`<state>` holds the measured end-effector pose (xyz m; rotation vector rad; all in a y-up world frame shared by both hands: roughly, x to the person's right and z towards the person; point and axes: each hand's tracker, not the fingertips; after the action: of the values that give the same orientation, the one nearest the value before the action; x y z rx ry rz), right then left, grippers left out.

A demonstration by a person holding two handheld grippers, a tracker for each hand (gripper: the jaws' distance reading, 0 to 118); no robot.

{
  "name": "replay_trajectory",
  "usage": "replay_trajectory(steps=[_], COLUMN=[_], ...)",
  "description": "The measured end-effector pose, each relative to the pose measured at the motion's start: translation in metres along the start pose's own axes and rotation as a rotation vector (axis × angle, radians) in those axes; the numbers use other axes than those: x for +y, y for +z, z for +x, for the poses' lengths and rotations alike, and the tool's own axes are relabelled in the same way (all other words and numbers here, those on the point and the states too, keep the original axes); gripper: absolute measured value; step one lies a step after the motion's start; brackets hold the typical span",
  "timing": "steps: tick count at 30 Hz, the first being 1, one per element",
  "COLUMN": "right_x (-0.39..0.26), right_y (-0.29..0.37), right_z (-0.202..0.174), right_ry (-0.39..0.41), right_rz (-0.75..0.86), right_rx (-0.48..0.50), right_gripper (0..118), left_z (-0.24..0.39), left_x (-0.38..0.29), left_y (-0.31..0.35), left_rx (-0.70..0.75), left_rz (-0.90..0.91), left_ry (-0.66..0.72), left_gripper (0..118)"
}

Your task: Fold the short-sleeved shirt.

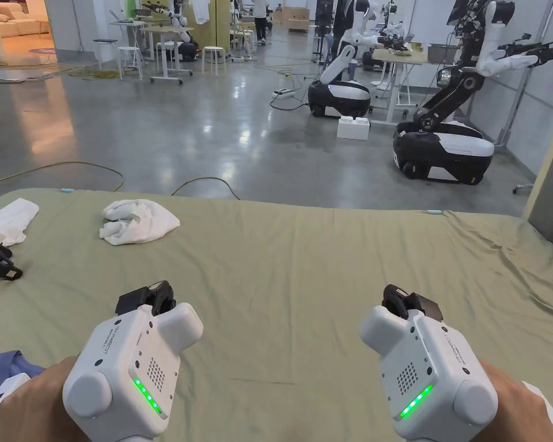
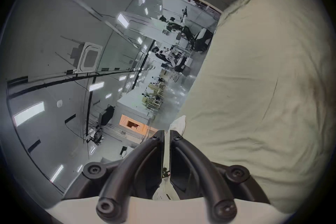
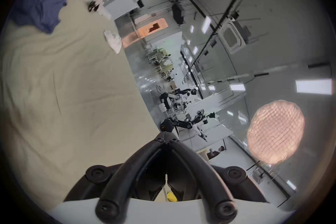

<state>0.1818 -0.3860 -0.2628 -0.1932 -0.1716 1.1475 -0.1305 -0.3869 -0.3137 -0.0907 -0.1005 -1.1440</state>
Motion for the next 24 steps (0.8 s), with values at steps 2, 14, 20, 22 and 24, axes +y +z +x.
replay_trajectory(steps=[2,14,20,22,24], right_x=[0.001,-0.019,-0.018,-0.015,-0.013], right_y=[0.003,-0.005,-0.007,-0.007,-0.008], right_z=[0.005,0.031,0.032,0.031,0.032], right_ry=[-0.090,-1.214,-1.235,-1.215,-1.192], right_rz=[-0.010,-0.179,-0.163,-0.148,-0.141], right_rx=[-0.001,-0.041,-0.036,-0.021,-0.017], right_gripper=[0,0,0,0,0], left_z=[-0.007,-0.040,-0.042,-0.044,-0.046], left_x=[-0.002,-0.031,-0.017,-0.019,-0.026], left_y=[-0.002,0.008,0.007,0.008,0.007], left_rx=[-0.017,-0.077,-0.094,-0.113,-0.129], left_rz=[-0.018,0.027,0.057,0.053,0.025], left_ry=[0.191,1.377,1.247,1.249,1.267], left_gripper=[7,7,7,7,7])
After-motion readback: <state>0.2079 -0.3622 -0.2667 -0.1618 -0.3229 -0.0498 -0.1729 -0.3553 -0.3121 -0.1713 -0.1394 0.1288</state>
